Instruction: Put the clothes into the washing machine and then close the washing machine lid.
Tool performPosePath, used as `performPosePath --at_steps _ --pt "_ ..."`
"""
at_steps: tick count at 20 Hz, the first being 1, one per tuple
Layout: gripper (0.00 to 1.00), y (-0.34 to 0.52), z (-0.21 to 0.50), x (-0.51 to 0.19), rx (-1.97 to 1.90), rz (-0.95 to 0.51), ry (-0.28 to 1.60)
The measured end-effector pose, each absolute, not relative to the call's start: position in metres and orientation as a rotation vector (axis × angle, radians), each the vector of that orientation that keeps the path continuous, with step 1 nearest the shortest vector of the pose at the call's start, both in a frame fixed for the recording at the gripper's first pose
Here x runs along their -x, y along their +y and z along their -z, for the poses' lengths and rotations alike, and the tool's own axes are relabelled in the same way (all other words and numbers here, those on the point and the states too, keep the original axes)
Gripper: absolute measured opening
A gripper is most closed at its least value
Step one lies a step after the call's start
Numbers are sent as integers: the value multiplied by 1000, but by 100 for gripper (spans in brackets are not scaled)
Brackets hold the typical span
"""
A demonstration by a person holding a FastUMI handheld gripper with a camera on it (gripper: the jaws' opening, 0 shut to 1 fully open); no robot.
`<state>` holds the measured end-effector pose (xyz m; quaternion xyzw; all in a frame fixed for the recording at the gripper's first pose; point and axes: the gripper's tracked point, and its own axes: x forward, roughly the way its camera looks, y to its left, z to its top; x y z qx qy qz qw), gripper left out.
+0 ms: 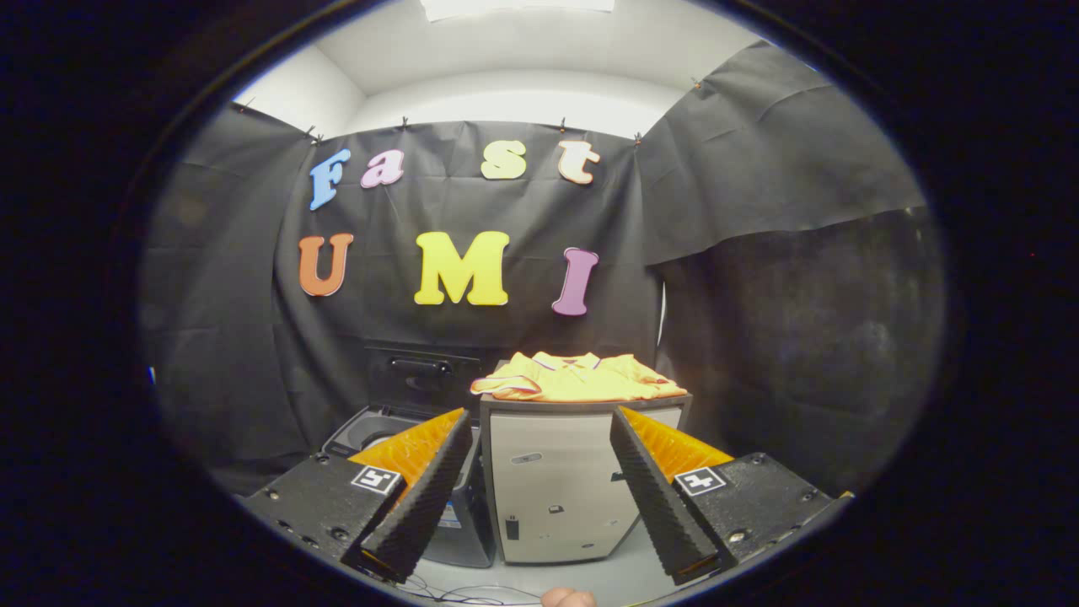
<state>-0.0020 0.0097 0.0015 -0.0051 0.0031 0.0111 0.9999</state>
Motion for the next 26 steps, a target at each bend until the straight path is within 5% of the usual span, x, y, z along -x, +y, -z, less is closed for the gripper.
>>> performPosePath --at_steps 26 --pt "100 5 -31 -31 21 49 -5"
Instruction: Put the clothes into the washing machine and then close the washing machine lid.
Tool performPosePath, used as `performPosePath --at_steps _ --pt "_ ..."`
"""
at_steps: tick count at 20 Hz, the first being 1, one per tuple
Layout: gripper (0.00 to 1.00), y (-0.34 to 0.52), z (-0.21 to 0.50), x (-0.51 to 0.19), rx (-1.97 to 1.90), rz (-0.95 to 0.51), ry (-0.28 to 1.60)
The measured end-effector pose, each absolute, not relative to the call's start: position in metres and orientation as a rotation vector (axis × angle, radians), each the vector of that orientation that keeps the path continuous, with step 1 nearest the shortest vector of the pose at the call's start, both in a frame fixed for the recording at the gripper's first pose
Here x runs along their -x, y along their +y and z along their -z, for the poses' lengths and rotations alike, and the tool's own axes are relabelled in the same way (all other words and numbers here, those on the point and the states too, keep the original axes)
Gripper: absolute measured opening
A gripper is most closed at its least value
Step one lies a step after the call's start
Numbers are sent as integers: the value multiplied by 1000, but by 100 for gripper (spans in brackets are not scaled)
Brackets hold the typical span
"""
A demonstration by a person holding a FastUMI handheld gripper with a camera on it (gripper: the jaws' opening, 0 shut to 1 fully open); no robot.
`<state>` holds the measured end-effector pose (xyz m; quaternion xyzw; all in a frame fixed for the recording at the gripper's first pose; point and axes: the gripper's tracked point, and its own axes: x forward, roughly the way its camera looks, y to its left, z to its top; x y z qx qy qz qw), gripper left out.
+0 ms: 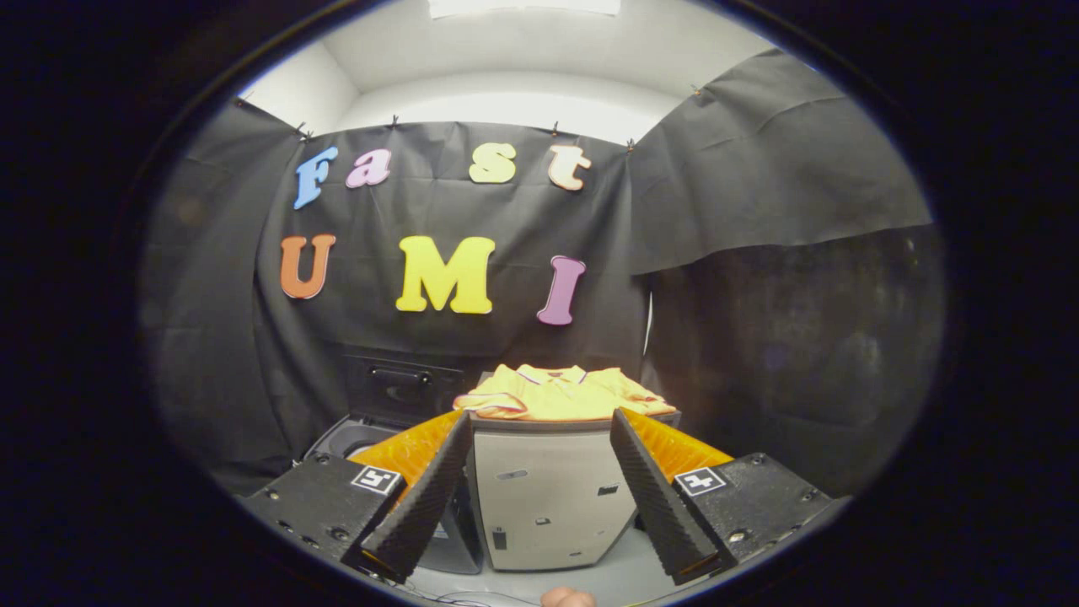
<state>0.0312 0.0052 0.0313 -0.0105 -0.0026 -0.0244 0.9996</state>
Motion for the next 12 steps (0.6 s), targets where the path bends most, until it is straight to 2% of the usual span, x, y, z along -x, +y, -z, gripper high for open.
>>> performPosePath --at_steps 4,12 --pt "100 -11 -42 -72 37 70 19" --pt "100 -38 -45 -199 -11 30 126"
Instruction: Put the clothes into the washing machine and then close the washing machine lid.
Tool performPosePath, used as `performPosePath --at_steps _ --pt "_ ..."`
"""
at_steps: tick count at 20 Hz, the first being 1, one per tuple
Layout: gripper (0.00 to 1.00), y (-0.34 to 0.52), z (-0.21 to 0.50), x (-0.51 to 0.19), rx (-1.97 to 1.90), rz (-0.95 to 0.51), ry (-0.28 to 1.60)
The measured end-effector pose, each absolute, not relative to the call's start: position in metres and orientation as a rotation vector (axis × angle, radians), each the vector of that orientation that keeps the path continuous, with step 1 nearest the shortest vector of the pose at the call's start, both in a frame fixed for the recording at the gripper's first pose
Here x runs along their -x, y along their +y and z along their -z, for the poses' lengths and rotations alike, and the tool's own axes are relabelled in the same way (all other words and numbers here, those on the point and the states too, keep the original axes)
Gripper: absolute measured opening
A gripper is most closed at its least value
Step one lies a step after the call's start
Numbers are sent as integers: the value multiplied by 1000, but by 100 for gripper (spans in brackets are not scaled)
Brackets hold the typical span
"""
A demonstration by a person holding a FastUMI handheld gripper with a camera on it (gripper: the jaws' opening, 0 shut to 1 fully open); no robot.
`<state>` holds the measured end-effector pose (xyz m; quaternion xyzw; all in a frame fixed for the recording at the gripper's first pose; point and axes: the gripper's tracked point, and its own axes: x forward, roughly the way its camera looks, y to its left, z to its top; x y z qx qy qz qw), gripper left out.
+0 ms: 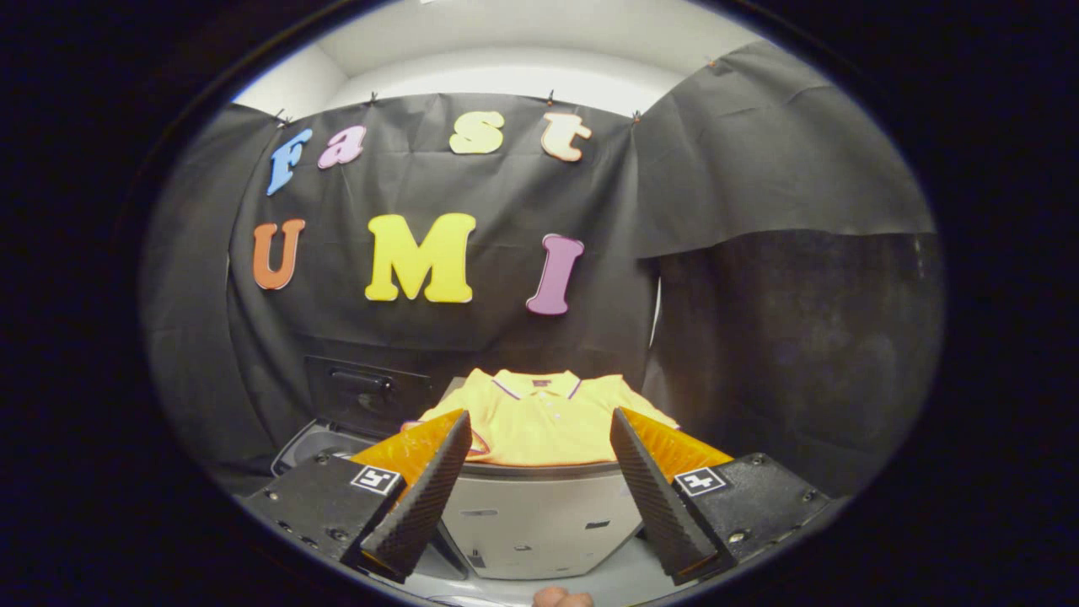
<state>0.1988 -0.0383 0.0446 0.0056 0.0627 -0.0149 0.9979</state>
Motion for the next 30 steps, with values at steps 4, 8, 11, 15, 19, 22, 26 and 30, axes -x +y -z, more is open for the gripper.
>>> performPosePath --at_steps 4,8,11,15,19,22,26,30 --pt "100 -51 -24 -262 -40 29 220" --pt "100 -57 -7 -321 1 16 326" --pt "100 -64 19 -354 50 19 443" --pt "100 -71 35 -379 69 -6 528" --pt "100 -74 39 -402 95 -3 581" --pt "100 -72 46 -411 106 -10 635" --pt "100 -68 55 -414 100 -26 678" --pt "100 -69 56 -408 -16 -27 743"
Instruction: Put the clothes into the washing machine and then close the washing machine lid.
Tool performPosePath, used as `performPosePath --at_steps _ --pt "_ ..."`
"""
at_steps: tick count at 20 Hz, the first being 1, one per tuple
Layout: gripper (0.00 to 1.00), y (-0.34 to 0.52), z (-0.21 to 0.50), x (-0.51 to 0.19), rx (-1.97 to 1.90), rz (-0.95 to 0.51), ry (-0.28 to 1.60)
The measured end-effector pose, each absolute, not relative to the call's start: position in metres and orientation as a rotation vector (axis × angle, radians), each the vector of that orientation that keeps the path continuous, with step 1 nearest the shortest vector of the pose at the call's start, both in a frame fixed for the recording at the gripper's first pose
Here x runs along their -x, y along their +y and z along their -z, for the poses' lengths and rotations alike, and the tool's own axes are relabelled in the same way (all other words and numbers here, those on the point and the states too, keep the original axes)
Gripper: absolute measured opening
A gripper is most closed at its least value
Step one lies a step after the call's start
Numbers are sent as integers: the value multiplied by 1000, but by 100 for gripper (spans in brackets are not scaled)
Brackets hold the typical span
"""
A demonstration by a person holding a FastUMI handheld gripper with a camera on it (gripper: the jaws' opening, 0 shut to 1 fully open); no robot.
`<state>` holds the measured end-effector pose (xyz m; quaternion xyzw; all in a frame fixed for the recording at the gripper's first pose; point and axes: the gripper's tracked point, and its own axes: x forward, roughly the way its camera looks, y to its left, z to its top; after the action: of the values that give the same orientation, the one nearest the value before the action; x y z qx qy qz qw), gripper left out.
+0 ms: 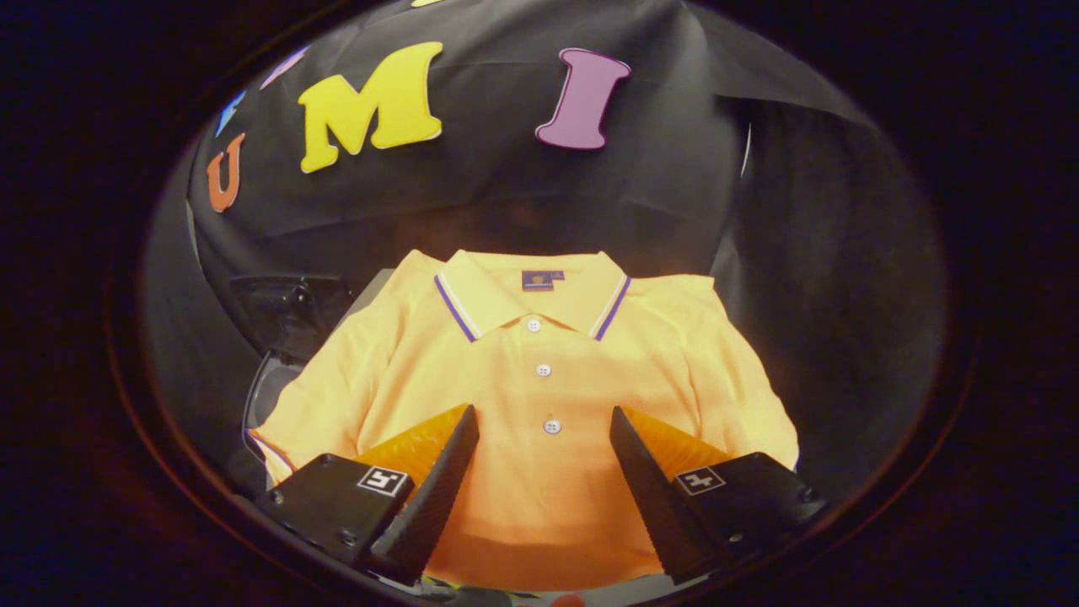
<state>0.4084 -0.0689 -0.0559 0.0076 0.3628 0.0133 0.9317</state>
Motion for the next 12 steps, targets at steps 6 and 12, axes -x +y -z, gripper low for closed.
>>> performPosePath --at_steps 6,12 --pt "41 -65 55 -410 -3 -64 855" --pt "5 -65 46 -411 -16 -31 880"
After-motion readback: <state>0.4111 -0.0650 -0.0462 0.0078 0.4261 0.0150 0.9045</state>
